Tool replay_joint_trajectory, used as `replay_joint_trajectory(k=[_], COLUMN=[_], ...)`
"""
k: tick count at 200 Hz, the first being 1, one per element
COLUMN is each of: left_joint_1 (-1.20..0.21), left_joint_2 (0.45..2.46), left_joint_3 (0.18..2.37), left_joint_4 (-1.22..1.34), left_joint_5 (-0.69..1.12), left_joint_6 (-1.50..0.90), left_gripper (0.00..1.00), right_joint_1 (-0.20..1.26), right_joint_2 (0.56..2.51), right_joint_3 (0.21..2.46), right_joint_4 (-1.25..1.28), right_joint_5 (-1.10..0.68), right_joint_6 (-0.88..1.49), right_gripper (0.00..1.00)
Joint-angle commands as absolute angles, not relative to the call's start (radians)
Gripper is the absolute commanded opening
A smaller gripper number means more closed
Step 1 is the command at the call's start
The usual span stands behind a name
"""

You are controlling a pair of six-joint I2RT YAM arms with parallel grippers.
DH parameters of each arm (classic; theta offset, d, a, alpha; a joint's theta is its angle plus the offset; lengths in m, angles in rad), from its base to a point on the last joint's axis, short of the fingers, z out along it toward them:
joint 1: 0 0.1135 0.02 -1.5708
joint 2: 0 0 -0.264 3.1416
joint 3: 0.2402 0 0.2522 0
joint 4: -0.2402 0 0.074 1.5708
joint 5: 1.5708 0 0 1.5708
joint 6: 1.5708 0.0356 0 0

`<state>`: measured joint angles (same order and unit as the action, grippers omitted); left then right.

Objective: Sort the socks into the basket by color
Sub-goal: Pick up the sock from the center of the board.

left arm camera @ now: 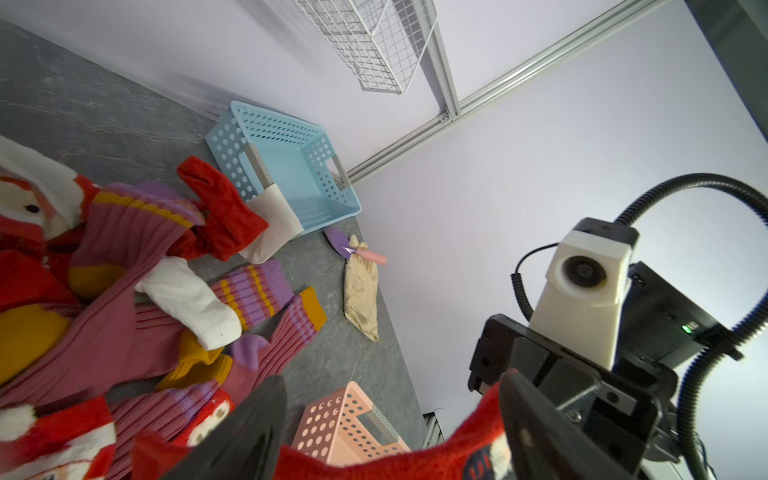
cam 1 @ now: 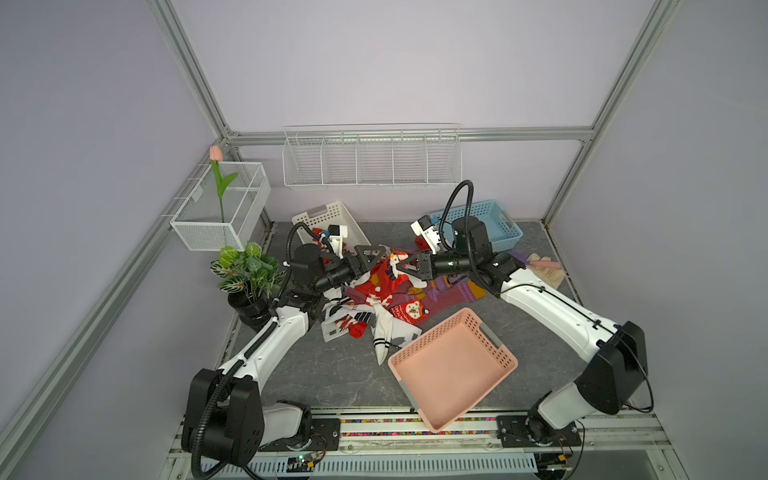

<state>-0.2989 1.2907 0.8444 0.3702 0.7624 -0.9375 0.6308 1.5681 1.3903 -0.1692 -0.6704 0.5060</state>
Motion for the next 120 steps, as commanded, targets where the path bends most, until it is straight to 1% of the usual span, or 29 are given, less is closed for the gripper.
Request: replay_joint_trajectory(k=[1,34,68,103,112,120], left_joint_1=[-0.322,-0.335,-0.353,-0.366,-0.373,-0.381], left_joint_2=[1.300,1.308,1.321,1.347,1.356,1.364], left_joint_3=[0.834,0.808,0.801,0.789,0.795,0.800], left_joint_4=[0.532,0.656,0.727,0.824,0.836,0.835], left_joint_5=[0.799,0.814,0.837,0.844,0.849,0.858], left_joint_6=[-1.014,-1.075,-1.138,-1.197,-1.205,-1.203], left_gripper=[0.79,0.79,0.78,0.72,0.68,0.64], right_joint_1=[0.622,0.607,0.595,0.591,0.592,0.590], right_joint_2=[1.573,1.592,1.625,1.650,1.653,1.655], right_joint_3=[1.370,1.360,1.375,1.382,1.382,1.382], right_joint_4=[0.004,0.139,0.183,0.223,0.225,0.224], right_joint_5=[-0.731,-0.758,-0.762,-0.773,-0.773,-0.772], right_joint_6=[0.625,0.717,0.752,0.780,0.780,0.779], right_gripper=[0.07,0.07,0.07,0.07,0.07,0.07])
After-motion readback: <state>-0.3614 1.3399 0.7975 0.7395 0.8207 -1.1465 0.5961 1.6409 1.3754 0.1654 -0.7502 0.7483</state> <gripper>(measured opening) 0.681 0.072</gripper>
